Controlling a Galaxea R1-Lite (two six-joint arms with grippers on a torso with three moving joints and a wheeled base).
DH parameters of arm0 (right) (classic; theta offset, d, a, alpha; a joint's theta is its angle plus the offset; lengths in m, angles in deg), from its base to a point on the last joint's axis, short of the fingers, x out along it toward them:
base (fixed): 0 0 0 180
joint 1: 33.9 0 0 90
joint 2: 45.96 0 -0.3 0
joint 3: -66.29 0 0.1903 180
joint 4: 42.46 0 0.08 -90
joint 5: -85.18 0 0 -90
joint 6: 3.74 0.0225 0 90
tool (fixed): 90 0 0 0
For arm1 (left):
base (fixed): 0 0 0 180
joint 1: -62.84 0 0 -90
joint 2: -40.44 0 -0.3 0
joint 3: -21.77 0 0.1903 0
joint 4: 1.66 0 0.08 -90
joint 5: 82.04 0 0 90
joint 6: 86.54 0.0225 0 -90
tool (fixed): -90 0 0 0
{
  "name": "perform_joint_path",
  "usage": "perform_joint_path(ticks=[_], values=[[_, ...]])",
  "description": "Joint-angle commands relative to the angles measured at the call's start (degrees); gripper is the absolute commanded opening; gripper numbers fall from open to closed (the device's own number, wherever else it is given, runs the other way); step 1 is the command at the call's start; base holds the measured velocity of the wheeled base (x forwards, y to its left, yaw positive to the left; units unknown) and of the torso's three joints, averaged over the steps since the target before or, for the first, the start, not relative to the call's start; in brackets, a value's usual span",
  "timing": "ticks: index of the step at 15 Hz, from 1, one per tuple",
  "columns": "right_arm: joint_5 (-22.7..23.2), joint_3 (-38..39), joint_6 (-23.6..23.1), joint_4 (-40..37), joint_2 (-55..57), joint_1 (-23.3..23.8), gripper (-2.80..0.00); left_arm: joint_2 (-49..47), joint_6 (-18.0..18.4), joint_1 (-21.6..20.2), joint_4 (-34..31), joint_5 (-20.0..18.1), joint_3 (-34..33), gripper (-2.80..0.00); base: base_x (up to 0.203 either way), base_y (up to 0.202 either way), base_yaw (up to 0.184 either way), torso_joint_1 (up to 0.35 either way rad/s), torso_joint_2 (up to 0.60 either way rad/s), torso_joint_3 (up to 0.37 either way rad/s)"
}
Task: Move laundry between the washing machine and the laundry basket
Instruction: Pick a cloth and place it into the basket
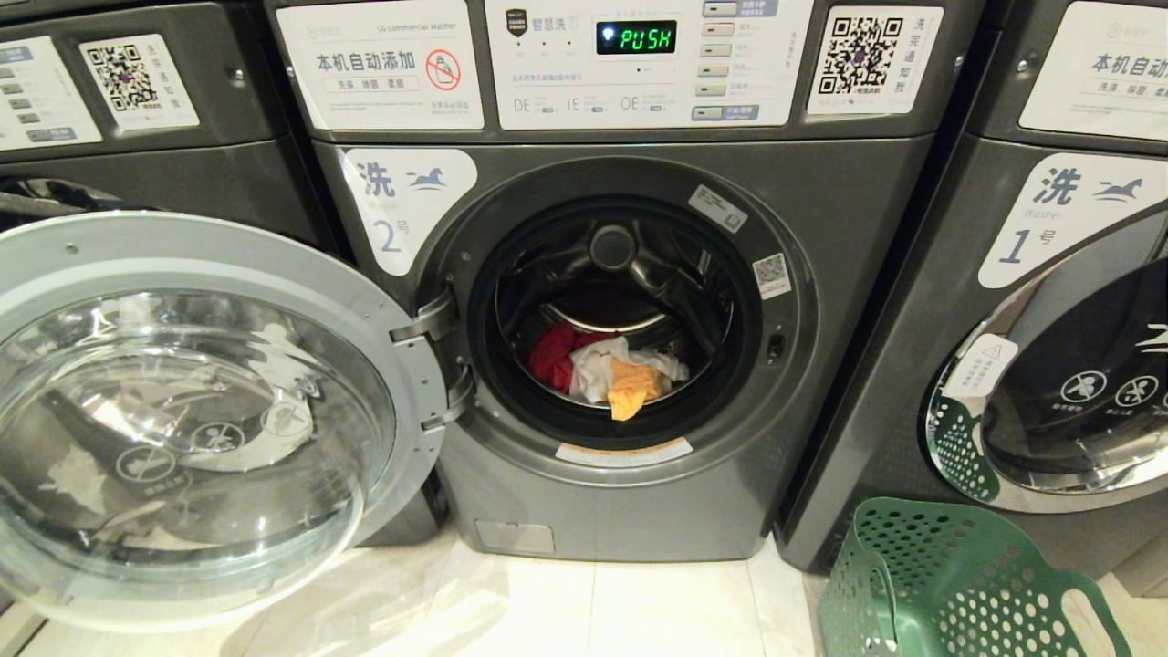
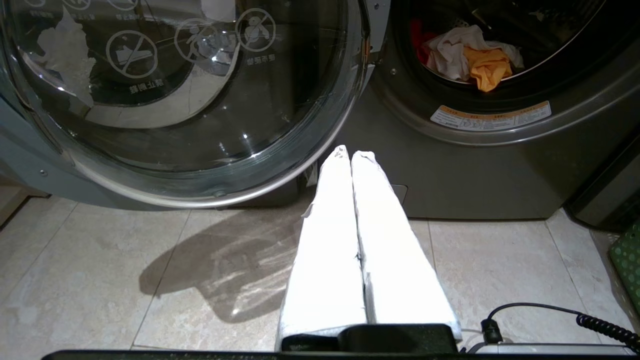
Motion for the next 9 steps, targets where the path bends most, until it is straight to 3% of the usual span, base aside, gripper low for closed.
perform_joint_path(ticks=[1,9], values=[[0.0,0.0,0.0,0.0,0.0,0.0,-2.8,0.1,0.0,0.0,0.0,0.0,0.0,-2.8,0.0,0.0,0.0,0.0,0.0,0.0],[0.1,0.0,-0.8,0.0,0.0,0.0,-2.8,0.1,0.0,0.0,0.0,0.0,0.0,-2.8,0.0,0.0,0.0,0.0,0.0,0.0]])
